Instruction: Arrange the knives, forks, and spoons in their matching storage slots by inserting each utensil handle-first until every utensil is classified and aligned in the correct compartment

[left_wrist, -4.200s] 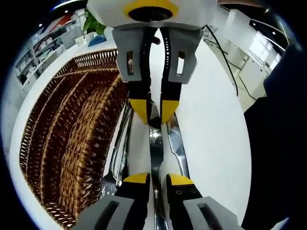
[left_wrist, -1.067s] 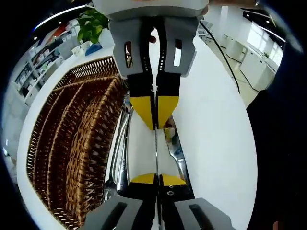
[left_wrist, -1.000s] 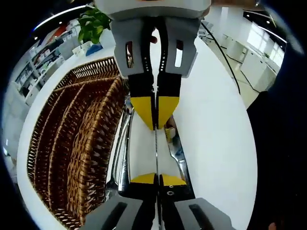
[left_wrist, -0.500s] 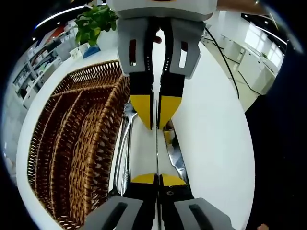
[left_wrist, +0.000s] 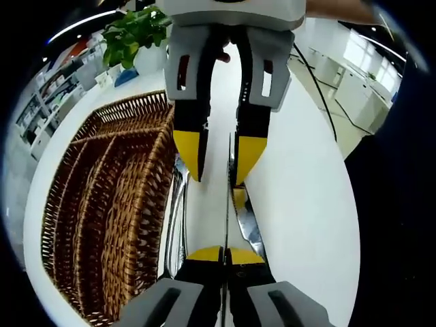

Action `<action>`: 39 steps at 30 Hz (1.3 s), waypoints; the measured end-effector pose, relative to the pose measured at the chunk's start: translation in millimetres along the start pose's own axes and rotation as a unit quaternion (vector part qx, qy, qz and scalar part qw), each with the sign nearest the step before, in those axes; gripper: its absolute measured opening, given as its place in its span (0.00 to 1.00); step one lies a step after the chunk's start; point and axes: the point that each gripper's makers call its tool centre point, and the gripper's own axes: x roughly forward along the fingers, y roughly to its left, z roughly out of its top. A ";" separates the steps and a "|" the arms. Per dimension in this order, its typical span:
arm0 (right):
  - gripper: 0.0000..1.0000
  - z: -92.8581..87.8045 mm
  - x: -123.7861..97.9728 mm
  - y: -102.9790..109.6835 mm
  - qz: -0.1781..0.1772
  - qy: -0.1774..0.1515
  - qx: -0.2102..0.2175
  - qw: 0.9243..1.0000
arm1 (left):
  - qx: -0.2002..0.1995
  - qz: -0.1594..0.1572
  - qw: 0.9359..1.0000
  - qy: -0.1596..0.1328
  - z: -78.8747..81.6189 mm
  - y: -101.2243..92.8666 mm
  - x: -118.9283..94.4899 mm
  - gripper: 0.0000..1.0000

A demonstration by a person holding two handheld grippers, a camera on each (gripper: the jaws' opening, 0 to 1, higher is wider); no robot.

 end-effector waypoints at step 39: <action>0.00 33.0 -23.1 -47.3 -0.039 -0.031 -0.016 0.999 | 0.053 0.021 0.998 0.005 27.3 52.8 -58.2 0.00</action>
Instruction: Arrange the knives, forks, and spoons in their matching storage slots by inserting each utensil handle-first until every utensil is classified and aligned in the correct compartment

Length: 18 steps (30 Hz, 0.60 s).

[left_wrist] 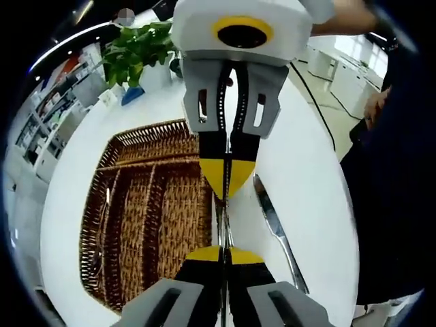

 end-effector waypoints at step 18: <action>0.00 -31.1 32.8 -36.6 0.046 0.067 0.019 0.997 | -0.069 -0.084 0.993 0.040 -19.3 37.8 37.3 0.00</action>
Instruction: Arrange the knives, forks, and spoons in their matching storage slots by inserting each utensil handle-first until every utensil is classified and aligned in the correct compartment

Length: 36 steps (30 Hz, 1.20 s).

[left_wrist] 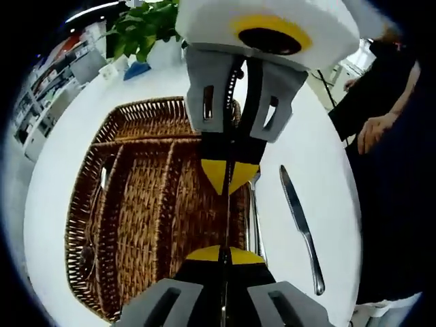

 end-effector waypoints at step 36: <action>0.00 1.4 28.1 6.4 0.123 0.011 0.082 0.989 | -0.014 -0.092 0.996 -0.005 -13.7 3.8 20.6 0.03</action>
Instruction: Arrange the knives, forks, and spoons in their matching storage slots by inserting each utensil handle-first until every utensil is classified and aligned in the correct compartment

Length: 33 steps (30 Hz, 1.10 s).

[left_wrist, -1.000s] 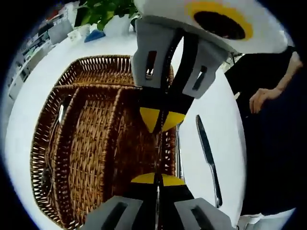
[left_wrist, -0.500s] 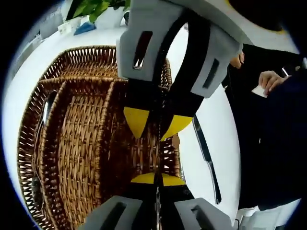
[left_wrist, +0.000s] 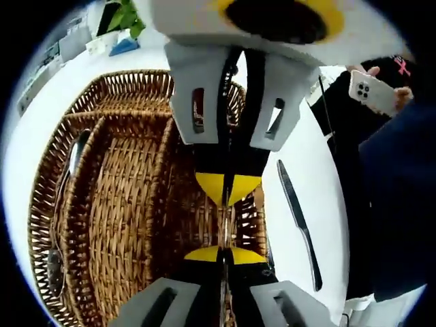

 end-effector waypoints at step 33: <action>0.01 -4.4 -1.3 -2.2 0.017 -0.012 -0.007 1.000 | -0.007 -0.028 1.000 0.004 -6.9 -3.6 6.3 0.03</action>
